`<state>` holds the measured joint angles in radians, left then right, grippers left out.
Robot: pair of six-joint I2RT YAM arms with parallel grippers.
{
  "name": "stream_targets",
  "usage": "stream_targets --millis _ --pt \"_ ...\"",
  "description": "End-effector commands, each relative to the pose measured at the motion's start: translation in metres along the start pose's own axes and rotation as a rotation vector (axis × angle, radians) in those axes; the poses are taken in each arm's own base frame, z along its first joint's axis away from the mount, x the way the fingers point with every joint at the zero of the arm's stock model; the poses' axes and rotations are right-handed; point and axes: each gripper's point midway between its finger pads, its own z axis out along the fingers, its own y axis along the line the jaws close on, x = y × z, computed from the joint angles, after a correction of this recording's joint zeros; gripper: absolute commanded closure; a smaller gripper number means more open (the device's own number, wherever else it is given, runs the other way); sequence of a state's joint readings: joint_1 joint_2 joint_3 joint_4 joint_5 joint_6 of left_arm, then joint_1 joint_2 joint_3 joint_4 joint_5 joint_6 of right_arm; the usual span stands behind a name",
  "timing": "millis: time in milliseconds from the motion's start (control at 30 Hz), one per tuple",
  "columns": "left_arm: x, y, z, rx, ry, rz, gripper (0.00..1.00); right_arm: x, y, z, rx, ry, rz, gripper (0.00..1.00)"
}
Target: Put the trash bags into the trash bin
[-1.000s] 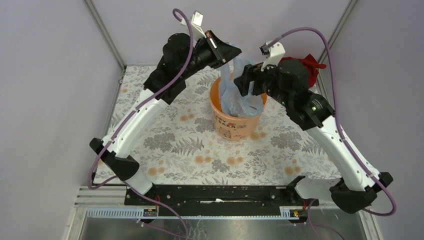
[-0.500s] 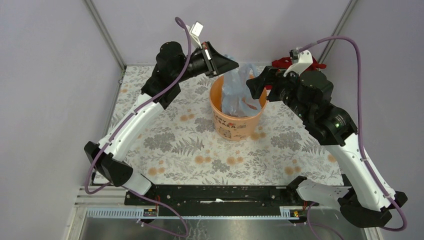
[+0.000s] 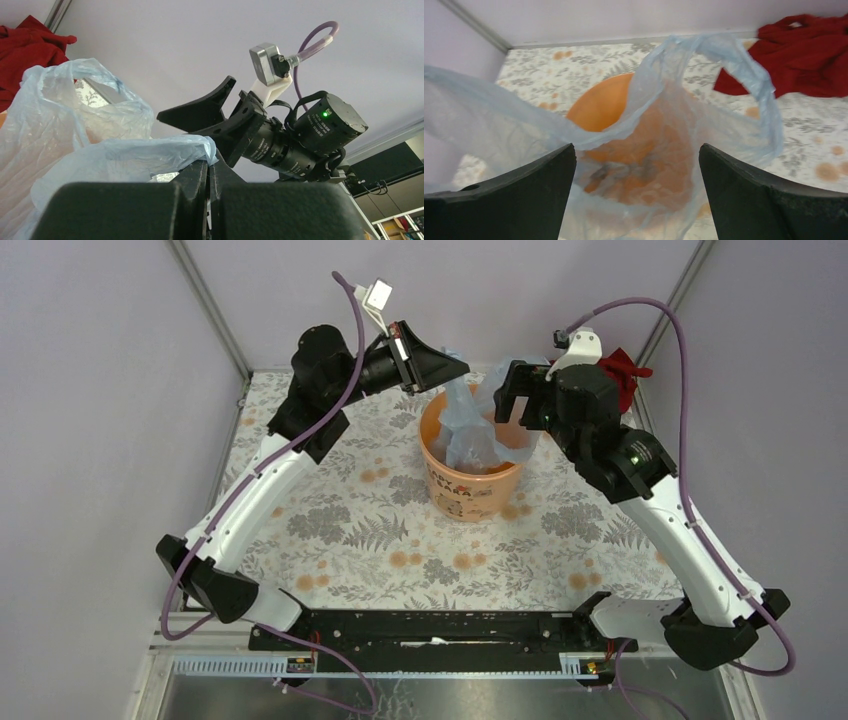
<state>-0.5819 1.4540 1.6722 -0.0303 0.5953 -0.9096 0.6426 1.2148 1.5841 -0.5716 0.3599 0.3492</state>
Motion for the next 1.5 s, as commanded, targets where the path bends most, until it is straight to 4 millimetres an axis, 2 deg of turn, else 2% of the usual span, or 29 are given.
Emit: stream_targets --millis 0,100,200,367,567,667,733,833,900,967,1067,1167,1233,1300,1400,1467 --pt "-0.005 -0.021 -0.012 0.063 -0.011 0.045 1.00 -0.019 -0.033 -0.001 0.156 -0.068 -0.101 0.00" --pt "-0.005 -0.017 -0.014 0.058 -0.007 0.045 1.00 -0.016 -0.043 0.011 0.158 -0.021 -0.103 0.00" --pt "-0.003 -0.015 -0.017 0.057 0.002 0.041 1.00 -0.008 -0.062 0.028 0.104 0.058 -0.003 0.00" --pt "-0.003 -0.012 -0.021 0.050 0.012 0.039 1.00 0.003 -0.080 0.037 0.059 0.105 0.088 0.00" --pt "-0.003 -0.009 -0.028 0.051 0.026 0.038 1.00 0.027 -0.130 0.058 0.048 0.179 0.232 0.00" --pt "-0.004 -0.007 -0.032 0.049 0.031 0.035 1.00 0.036 -0.140 0.063 0.041 0.191 0.271 0.03" --pt "-0.004 -0.004 -0.034 0.047 0.034 0.034 1.00 0.041 -0.133 0.065 -0.005 0.202 0.295 0.11" --pt "-0.003 0.001 -0.036 0.041 0.038 0.030 1.00 0.048 -0.113 0.064 -0.122 0.214 0.346 0.32" --pt "0.000 0.007 -0.039 0.034 0.049 0.024 1.00 0.055 -0.107 0.060 -0.154 0.222 0.368 0.44" --pt "0.003 0.014 -0.045 0.016 0.053 0.026 1.00 0.056 -0.108 0.055 -0.150 0.211 0.357 0.58" --pt "0.017 0.041 -0.061 -0.081 0.080 0.005 1.00 0.054 -0.125 0.045 -0.042 0.191 0.305 0.75" --pt "0.040 0.065 -0.083 -0.177 0.109 -0.004 1.00 0.056 -0.136 0.036 0.036 0.185 0.281 0.84" --pt "0.062 0.082 -0.098 -0.229 0.139 -0.031 1.00 0.060 -0.134 0.030 0.030 0.192 0.289 0.88" --pt "0.080 0.088 -0.112 -0.268 0.153 -0.046 1.00 0.068 -0.133 0.026 0.025 0.209 0.296 0.92" --pt "0.096 0.101 -0.126 -0.337 0.155 -0.068 1.00 0.074 -0.136 0.019 0.047 0.216 0.289 0.99" --pt "0.101 0.108 -0.133 -0.377 0.147 -0.070 1.00 0.071 -0.138 0.013 0.066 0.209 0.270 1.00"
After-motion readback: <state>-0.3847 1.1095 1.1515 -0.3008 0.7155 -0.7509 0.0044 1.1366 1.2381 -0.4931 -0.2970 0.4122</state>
